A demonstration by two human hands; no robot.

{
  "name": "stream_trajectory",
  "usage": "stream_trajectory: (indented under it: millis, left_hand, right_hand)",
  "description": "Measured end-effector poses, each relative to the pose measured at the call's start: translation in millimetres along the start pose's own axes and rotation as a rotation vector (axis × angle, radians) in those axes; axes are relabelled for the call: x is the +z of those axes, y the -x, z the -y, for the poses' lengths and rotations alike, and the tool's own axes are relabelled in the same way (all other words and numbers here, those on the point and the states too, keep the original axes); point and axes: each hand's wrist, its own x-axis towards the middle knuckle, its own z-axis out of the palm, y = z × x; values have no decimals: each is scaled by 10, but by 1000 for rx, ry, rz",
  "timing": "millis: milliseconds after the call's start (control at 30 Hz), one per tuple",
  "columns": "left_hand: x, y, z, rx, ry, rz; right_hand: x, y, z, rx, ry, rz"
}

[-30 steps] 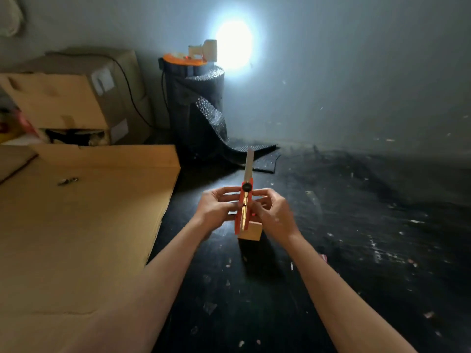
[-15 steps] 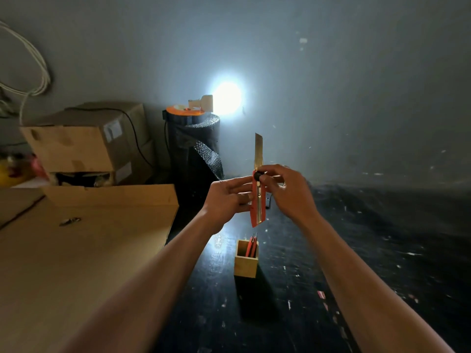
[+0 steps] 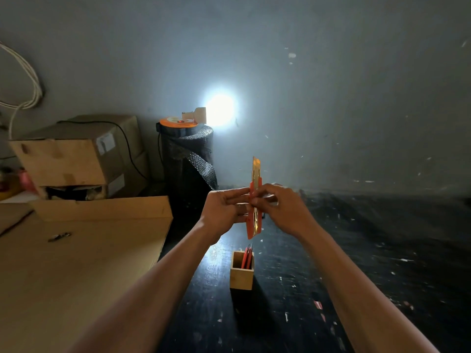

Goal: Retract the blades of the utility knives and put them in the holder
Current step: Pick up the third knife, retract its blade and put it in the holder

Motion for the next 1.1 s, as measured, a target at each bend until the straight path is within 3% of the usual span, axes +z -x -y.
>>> stream_trajectory:
  millis: [700,1100]
  left_hand:
    - [-45,-138,9,-41,-6,-80]
    - [-58,-145,-20,-67,-11,-94]
  right_hand:
    - [123,156,-159,-40,-123,107]
    - [146,155,-155,-55,-72,107]
